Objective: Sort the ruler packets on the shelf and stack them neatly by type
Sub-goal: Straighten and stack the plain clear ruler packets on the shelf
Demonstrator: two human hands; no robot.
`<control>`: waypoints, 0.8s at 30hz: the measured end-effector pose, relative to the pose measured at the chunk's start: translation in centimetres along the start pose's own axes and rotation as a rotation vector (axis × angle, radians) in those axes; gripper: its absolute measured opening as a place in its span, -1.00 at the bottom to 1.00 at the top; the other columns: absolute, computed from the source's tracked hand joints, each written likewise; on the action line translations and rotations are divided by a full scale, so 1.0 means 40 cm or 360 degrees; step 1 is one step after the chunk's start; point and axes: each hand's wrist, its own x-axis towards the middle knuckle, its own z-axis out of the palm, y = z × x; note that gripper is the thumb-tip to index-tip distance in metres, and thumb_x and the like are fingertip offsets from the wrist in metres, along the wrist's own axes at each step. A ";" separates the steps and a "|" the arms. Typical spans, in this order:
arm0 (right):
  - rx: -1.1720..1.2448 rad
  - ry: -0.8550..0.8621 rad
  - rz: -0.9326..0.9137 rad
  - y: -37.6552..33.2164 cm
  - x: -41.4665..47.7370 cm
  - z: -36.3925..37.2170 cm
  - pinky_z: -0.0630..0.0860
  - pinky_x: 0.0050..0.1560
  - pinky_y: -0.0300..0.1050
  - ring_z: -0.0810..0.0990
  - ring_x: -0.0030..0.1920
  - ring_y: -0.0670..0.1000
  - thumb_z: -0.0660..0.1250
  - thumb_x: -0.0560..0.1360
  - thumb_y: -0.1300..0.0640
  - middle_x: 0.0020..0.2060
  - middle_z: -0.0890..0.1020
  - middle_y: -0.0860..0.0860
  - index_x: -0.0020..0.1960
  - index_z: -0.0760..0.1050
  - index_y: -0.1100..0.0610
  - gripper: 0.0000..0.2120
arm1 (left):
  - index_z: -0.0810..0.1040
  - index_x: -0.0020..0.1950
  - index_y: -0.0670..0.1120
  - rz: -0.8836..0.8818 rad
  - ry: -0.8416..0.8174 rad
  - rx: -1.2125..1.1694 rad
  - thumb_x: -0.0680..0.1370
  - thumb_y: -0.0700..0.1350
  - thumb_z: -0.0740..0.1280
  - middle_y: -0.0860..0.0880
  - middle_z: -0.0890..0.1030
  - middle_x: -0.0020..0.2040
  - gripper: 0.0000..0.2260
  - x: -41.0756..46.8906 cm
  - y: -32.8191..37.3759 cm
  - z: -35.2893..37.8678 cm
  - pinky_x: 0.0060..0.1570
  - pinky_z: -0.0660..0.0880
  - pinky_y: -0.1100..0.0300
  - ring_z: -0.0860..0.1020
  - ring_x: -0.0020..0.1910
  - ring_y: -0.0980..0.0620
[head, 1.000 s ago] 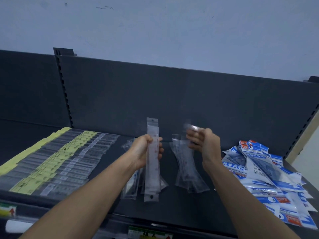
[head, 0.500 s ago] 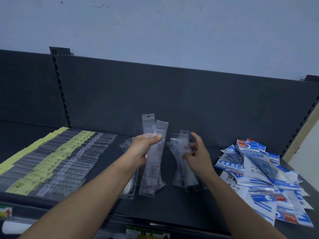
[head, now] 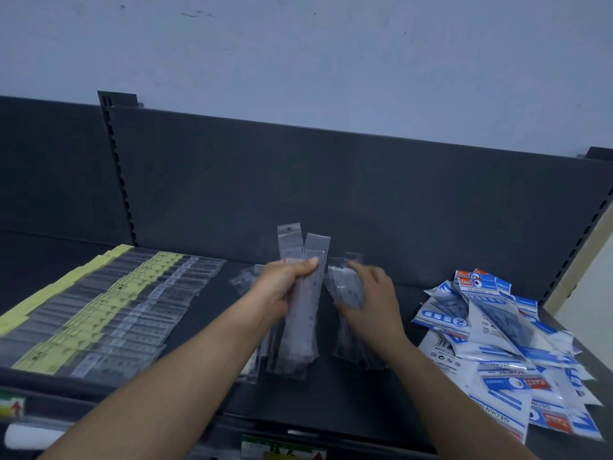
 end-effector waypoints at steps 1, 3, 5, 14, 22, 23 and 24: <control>0.0046 0.0052 -0.0177 -0.008 0.000 0.000 0.36 0.31 -0.07 0.35 0.31 0.02 0.49 0.39 0.10 0.32 0.37 0.02 0.46 0.31 0.00 -0.31 | 0.56 -0.21 -0.15 -0.0023 -0.0005 -0.0003 0.45 -0.19 0.47 -0.15 0.66 -0.20 -0.89 -0.002 0.002 0.005 -0.29 0.59 0.15 0.63 -0.27 -0.06; -0.0043 0.0141 -0.0506 -0.015 0.005 0.005 0.41 0.28 -0.01 0.40 0.32 0.08 0.52 0.35 0.18 0.37 0.39 0.07 0.44 0.37 0.01 -0.31 | 0.60 -0.15 -0.16 -0.0066 -0.0034 0.0022 0.47 -0.14 0.46 -0.13 0.66 -0.19 -0.89 -0.006 0.001 0.013 -0.30 0.55 0.19 0.63 -0.26 -0.03; -0.0154 0.0305 -0.0733 -0.014 0.013 0.015 0.51 0.18 0.07 0.52 0.24 0.16 0.48 0.37 0.24 0.29 0.52 0.12 0.30 0.53 0.06 -0.49 | 0.61 -0.09 -0.16 -0.0108 -0.0064 0.0053 0.51 -0.06 0.41 -0.10 0.66 -0.21 -0.84 -0.010 -0.003 0.017 -0.30 0.55 0.20 0.63 -0.26 0.00; 0.0181 0.0408 -0.0306 -0.029 0.010 -0.026 0.49 -0.16 -0.06 0.61 -0.16 0.07 0.15 0.58 0.05 -0.22 0.64 -0.03 -0.04 0.49 0.12 -0.81 | 0.48 -0.31 -0.10 -0.0269 0.0080 -0.0070 0.63 -0.10 0.13 0.02 0.45 -0.52 -0.67 -0.016 0.005 -0.001 -0.56 0.38 0.31 0.43 -0.60 0.07; -0.0037 -0.0175 0.0445 0.019 0.001 -0.036 0.45 -0.01 -0.04 0.57 0.09 0.16 0.16 0.59 0.12 0.06 0.63 0.09 0.29 0.41 0.10 -0.72 | 0.50 -0.13 -0.13 0.0019 -0.0074 0.0021 0.62 -0.27 0.22 -0.06 0.55 -0.33 -0.85 -0.023 -0.005 0.006 -0.36 0.57 0.13 0.53 -0.38 0.03; -0.0177 -0.0261 0.0471 0.023 -0.005 -0.035 0.44 0.00 -0.05 0.55 0.13 0.17 0.17 0.58 0.11 0.10 0.62 0.09 0.26 0.45 0.10 -0.72 | 0.50 -0.13 -0.13 0.0043 -0.0070 0.0050 0.61 -0.27 0.24 -0.06 0.58 -0.32 -0.86 -0.023 -0.007 0.009 -0.34 0.57 0.13 0.55 -0.38 0.03; -0.0323 -0.0268 0.0434 0.026 -0.008 -0.035 0.44 0.02 -0.05 0.53 0.15 0.17 0.19 0.57 0.09 0.11 0.61 0.10 0.21 0.51 0.10 -0.73 | 0.50 -0.15 -0.13 0.0066 -0.0060 0.0080 0.60 -0.27 0.26 -0.06 0.60 -0.35 -0.86 -0.021 -0.009 0.011 -0.36 0.58 0.15 0.57 -0.41 0.04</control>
